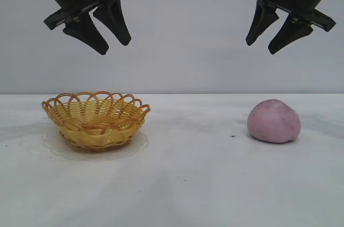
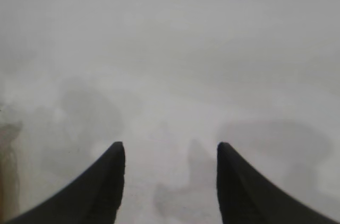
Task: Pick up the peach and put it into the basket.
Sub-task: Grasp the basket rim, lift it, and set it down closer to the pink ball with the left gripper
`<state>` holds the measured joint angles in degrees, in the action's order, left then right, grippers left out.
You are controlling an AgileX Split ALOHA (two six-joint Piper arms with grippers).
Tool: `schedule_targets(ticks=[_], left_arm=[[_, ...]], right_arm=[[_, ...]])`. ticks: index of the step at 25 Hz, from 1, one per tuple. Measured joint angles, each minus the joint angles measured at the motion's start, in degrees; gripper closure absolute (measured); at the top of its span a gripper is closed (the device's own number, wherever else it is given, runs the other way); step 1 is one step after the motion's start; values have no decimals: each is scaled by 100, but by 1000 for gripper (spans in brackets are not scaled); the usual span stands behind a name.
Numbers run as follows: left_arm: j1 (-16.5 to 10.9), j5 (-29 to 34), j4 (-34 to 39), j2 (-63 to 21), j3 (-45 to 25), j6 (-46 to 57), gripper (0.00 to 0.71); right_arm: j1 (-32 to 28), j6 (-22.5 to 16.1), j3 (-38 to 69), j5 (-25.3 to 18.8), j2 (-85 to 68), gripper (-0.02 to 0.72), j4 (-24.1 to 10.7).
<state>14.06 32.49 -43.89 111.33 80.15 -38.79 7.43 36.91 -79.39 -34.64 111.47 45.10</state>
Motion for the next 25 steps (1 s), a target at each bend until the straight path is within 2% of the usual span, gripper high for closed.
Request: schedule_targets(ticks=[19,22,25], left_arm=[[0,37,40,0,0,0,331],[0,276,362,0,28,0,331],[5,754,1022,0,252,0,331]], right_arm=[[0,93,0,-11,0,332,0],[0,95,0,-11,0,332,0],[0,106,0,-11,0,332,0]])
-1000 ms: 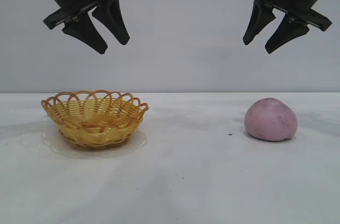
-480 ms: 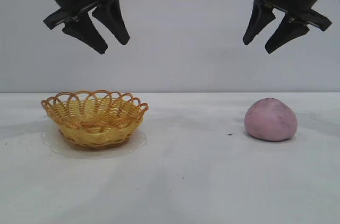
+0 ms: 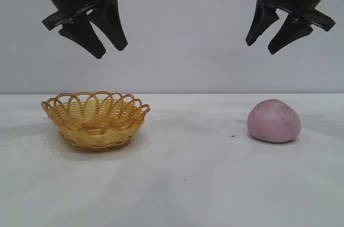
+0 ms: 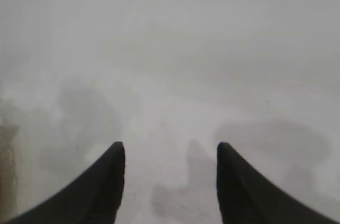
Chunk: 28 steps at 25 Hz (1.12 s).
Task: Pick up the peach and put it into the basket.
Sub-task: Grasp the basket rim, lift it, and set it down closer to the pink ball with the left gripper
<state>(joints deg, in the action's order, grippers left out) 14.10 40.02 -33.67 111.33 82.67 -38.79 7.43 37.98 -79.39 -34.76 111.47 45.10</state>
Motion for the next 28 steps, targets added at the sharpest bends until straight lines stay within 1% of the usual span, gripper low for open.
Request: schedule_targets(ticks=[5,9,11,13,15,19,22,28], left_arm=[[0,803,1198,0,661,107,331],[0,1541,1856,237,1146,337,331],[0,2011,2094,486,1437,419,331],[0,2422,2157,716,1703,468,331],[0,2678,2182,979,1991,546,331],[0,2913,2244,1412,2419,564,331],[0,2972,2326,1674,2659,564,331],[27,2987,2437,1948,2734,564,331]], right_arm=[[0,24,0,-24,0,332,0],[0,34,0,-70,0,332,0],[0,34,0,-96,0,332,0],[0,34,0,-109,0,332,0],[0,34,0,-117,0,332,0],[0,34,0,-130,0,332,0],[0,34,0,-130,0,332,0],[0,34,0,-130,0,332,0]])
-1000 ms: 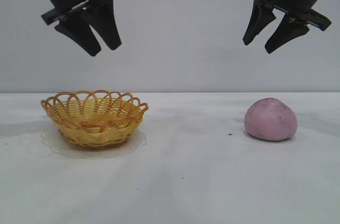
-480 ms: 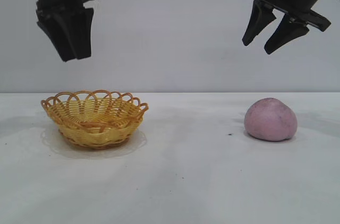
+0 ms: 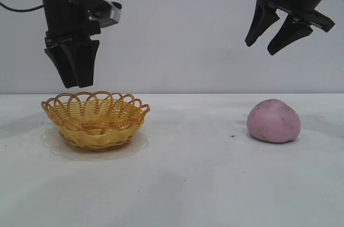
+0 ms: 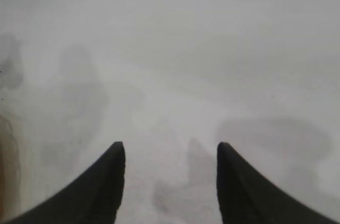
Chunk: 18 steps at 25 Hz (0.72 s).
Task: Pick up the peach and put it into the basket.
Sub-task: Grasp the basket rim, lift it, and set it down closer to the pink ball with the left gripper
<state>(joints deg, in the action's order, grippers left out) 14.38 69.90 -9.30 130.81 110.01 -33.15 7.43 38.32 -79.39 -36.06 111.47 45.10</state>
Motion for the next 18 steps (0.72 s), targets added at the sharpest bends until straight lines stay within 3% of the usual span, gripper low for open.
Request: schedule_targets(ticks=[5,8,11,12,18], left_arm=[[126,8,111,203,14,0,331],[206,8,286,335,40,0,455],[270,8,403,402,44,14,624],[283,29,403,402,54,101,647],[295,81,403,229,75,1346,639]], right_arm=[[0,0,0,0,0,332,0],[0,0,0,-4,0,332,0],[0,0,0,-27,0,332,0],[0,0,0,-40,0,332,0],[0,0,0,-58,0,332,0]])
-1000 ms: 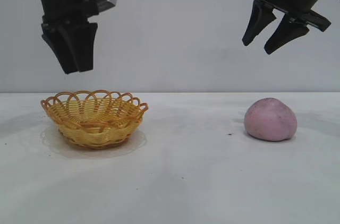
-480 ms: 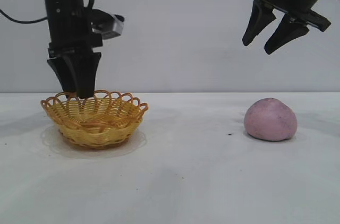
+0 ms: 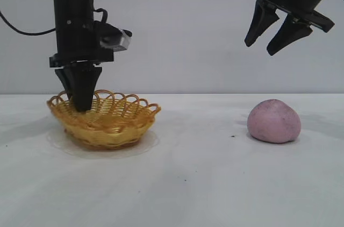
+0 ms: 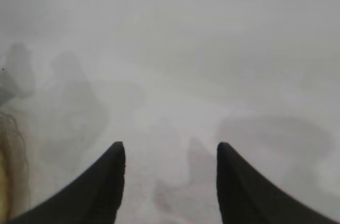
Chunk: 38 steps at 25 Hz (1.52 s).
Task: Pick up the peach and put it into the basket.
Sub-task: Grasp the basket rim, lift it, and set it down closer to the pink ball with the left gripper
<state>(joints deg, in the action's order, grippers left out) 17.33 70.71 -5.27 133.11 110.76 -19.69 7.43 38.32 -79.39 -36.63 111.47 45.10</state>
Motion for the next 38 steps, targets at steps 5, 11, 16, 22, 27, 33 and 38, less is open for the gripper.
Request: schedule_targets(ticks=[5,11,16,22,27,33,38], left_arm=[[-48,-47,-354,-520,0,684,710],[-58,-55,-1023,-1114,-172,1121,710],[-58,-258,-1424,-1515,-1215,1317,710],[-58,-1687,-2668,-2111,-3185,1208,710],[-58,-2465,-3758,-2107,-3796,868,710],[-58,-2698,-3924,-1887,-3831,804,710],[-58,-2841,-3924,-1706,-3831,781,710]], right_arm=[[0,0,0,-9,0,332,0],[0,0,0,34,0,332,0],[0,0,0,56,0,332,0],[0,0,0,56,0,332,0],[0,0,0,56,0,332,0],[0,0,-9,56,0,332,0],[0,0,-9,56,0,332,0]])
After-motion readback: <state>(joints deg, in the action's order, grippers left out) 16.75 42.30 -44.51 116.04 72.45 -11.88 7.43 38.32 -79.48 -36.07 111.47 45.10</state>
